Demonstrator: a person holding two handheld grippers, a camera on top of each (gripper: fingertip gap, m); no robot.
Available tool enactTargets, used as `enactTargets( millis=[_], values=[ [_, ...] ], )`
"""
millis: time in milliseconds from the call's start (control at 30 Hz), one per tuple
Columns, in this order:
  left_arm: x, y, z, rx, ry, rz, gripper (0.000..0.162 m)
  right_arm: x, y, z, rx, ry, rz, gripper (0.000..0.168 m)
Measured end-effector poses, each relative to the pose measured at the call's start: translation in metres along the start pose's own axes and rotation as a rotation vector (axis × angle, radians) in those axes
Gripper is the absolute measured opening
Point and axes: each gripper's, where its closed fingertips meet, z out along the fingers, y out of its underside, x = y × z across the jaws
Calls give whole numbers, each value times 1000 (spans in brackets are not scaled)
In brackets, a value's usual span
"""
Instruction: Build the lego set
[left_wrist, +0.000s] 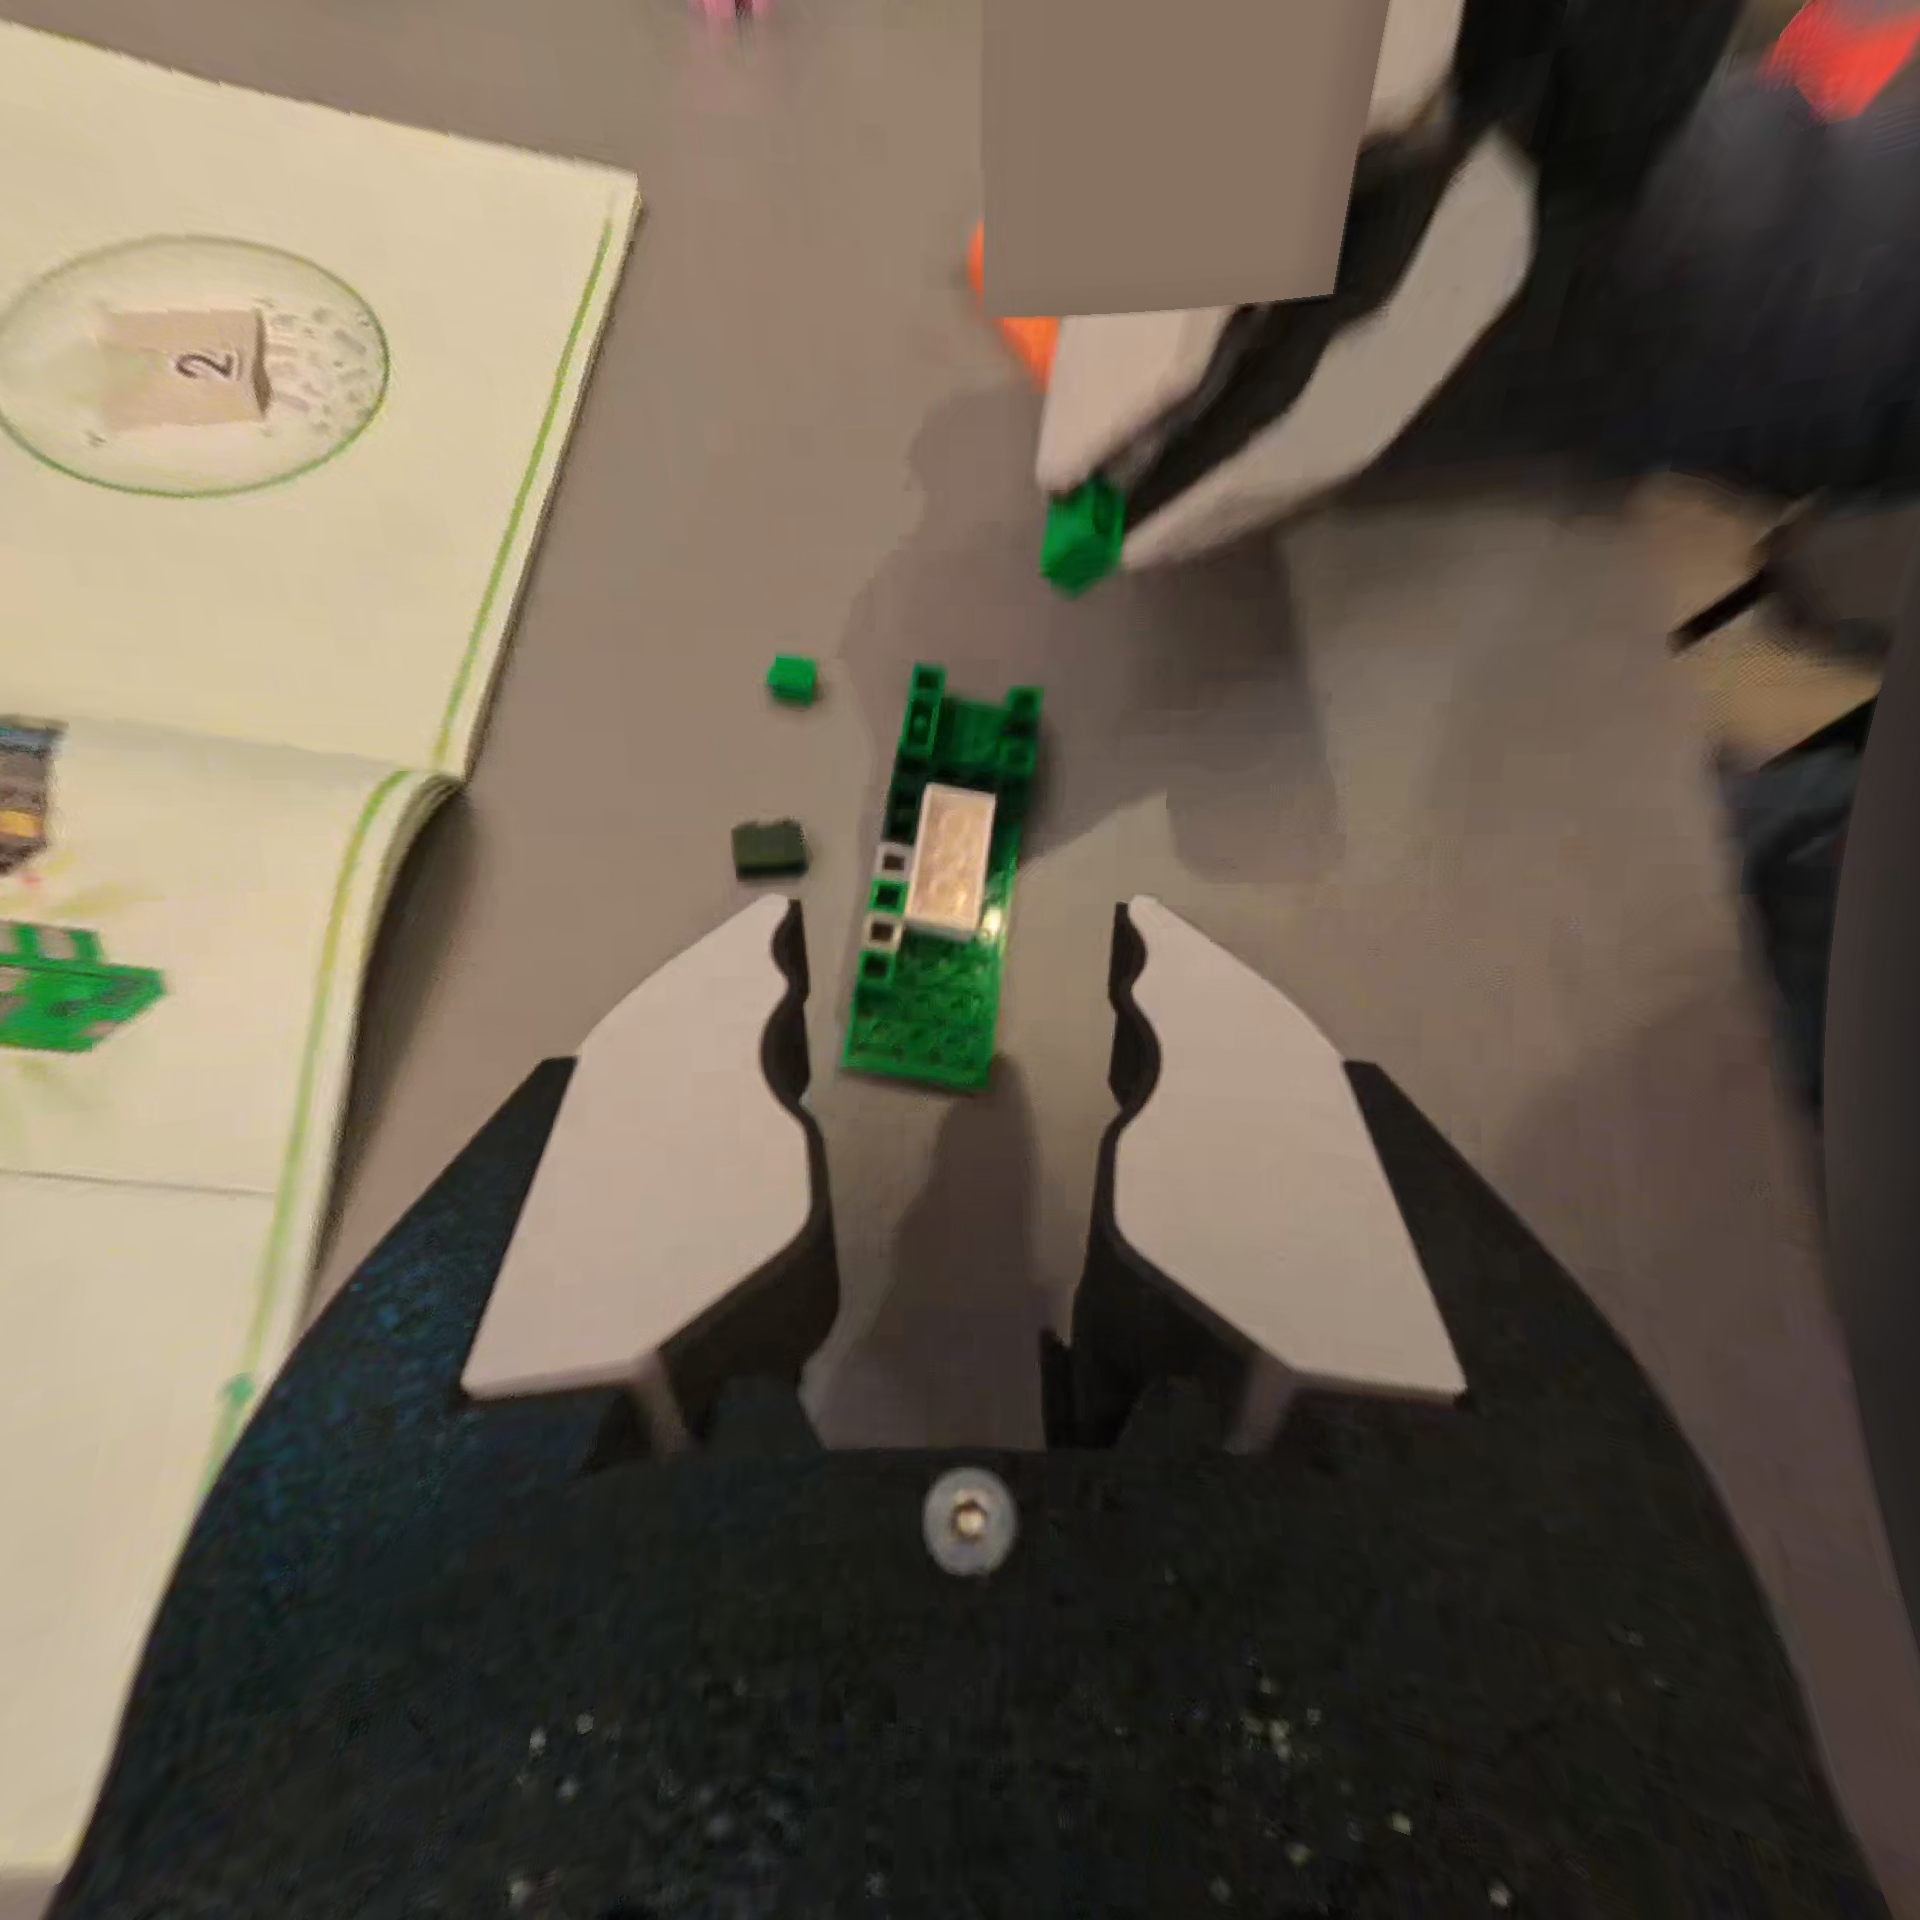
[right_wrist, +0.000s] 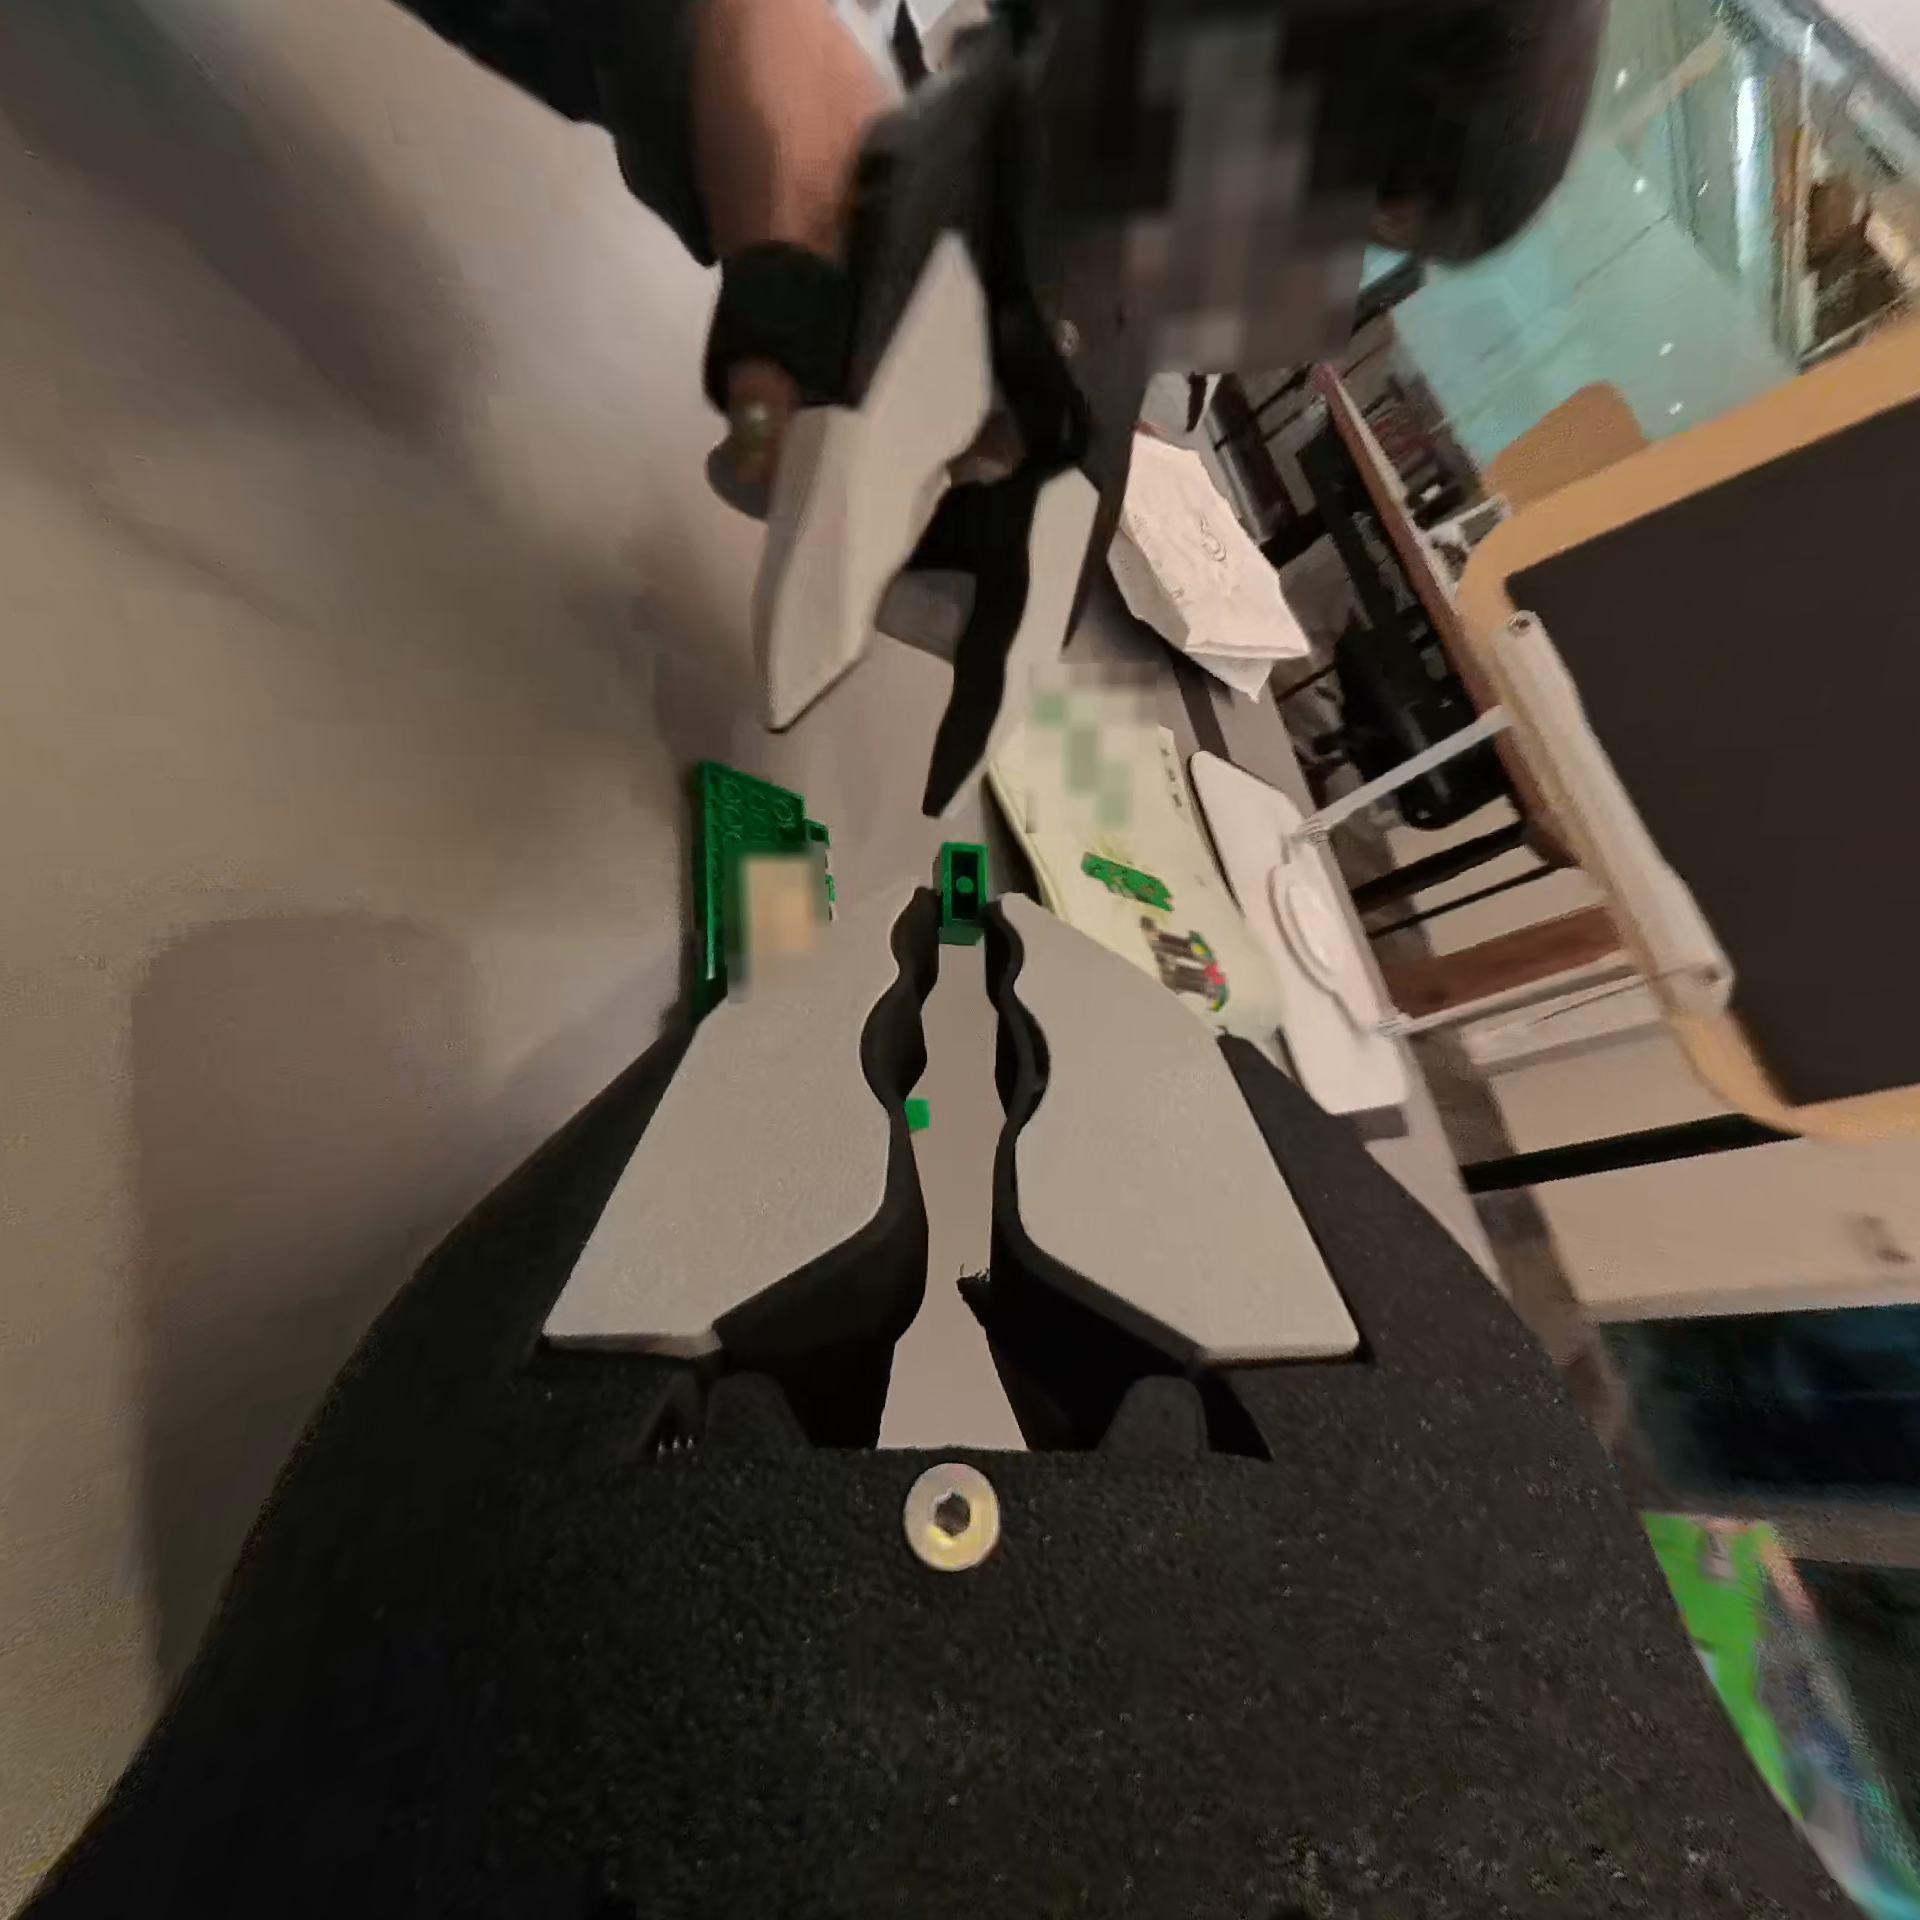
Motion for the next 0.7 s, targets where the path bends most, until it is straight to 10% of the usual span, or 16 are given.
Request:
enactTargets(
  millis=[33,400,700],
  values=[
    [-1,7,2,-50,-45,72,55,0,1,-2,10,-15,41,8],
    [-7,39,25,-263,-47,234,37,-11,13,-9,12,-175,241,8],
    [-3,14,32,-121,-115,169,32,29,30,-59,-12,-43,302,8]
  ],
)
